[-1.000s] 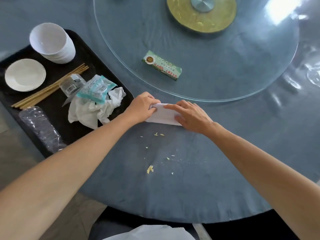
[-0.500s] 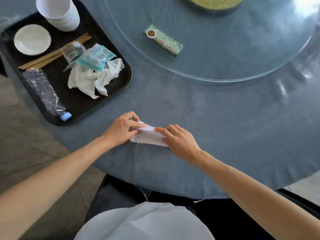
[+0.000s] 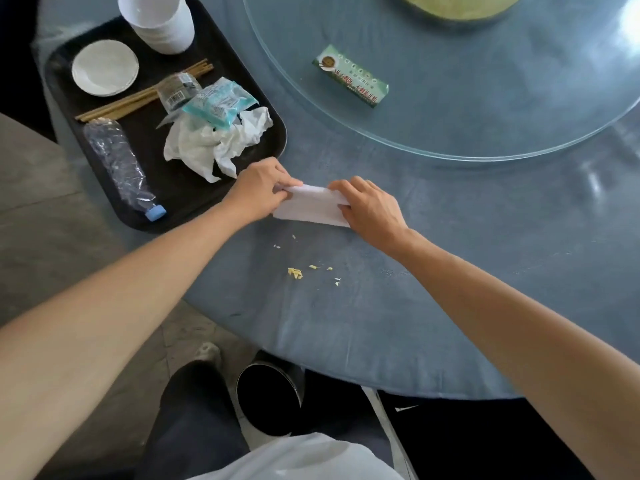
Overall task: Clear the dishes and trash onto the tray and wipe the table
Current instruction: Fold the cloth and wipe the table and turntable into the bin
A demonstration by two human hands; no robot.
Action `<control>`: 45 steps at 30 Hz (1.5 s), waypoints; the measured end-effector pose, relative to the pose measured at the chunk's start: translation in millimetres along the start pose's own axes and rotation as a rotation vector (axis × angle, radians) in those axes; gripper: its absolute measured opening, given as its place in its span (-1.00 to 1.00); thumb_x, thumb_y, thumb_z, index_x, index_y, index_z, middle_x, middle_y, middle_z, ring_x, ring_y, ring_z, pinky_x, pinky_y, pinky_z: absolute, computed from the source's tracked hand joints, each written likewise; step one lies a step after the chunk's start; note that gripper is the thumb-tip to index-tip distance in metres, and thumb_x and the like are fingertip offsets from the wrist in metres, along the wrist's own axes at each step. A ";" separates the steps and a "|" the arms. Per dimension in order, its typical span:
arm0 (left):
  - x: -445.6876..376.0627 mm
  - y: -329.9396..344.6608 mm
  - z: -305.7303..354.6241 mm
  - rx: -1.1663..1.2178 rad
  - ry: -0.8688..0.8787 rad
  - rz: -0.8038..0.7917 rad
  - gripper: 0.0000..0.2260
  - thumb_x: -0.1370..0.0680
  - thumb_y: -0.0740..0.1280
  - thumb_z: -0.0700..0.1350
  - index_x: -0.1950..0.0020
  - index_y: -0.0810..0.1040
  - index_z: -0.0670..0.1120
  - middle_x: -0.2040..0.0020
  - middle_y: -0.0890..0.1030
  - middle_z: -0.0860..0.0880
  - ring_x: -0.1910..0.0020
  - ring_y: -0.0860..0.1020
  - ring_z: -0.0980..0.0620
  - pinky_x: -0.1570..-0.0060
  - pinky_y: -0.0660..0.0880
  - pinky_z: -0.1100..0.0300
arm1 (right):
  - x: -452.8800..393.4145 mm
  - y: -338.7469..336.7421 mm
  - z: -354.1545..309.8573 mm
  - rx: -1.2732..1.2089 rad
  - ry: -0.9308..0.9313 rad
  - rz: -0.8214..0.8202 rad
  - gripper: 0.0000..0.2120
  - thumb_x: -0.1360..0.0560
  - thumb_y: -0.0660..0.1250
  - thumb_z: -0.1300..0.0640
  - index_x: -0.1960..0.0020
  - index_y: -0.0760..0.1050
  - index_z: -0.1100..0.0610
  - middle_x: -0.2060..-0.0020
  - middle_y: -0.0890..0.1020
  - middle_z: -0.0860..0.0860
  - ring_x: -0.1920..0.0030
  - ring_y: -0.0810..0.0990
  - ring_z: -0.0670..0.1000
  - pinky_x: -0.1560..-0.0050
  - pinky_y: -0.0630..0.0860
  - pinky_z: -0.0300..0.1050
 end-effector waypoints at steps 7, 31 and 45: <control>65.1 34.3 -19.9 0.083 -0.030 0.053 -0.66 -0.45 0.43 -0.34 -0.11 0.75 0.00 0.04 0.66 -0.07 0.06 0.63 -0.09 0.05 0.53 0.10 | 52.7 24.9 -25.2 0.013 0.024 0.067 -0.77 -0.45 0.48 0.21 -0.08 0.66 0.00 0.12 0.62 0.00 0.18 0.57 0.16 0.42 0.35 -0.13; 76.5 34.6 -34.4 0.042 -0.031 0.059 -0.54 -0.52 0.30 -0.13 -0.44 0.52 0.07 -0.32 0.61 -0.04 -0.25 0.53 -0.18 -0.26 0.44 0.04 | 48.6 26.7 -13.2 0.062 0.022 -0.073 -0.61 -0.62 0.33 0.04 -0.42 0.49 0.10 -0.18 0.61 0.13 -0.16 0.58 0.28 -0.13 0.47 0.16; 335.1 12.1 -66.5 -0.151 -0.095 0.376 -0.39 -0.59 0.19 0.23 -0.63 0.18 0.13 -0.66 0.11 0.01 -0.65 -0.07 -0.20 -0.50 0.10 -0.36 | 155.3 28.7 -201.5 0.018 -0.301 0.077 -0.36 -0.59 0.31 -0.21 -0.61 0.30 -0.06 -0.62 0.28 0.02 -0.62 0.21 0.15 -0.51 0.33 0.21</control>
Point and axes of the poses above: each hand's wrist, its own x-axis away from the middle knuckle, its own y-axis out of the palm, z = x × y, the point moved 8 cm from there along -x, towards the middle knuckle
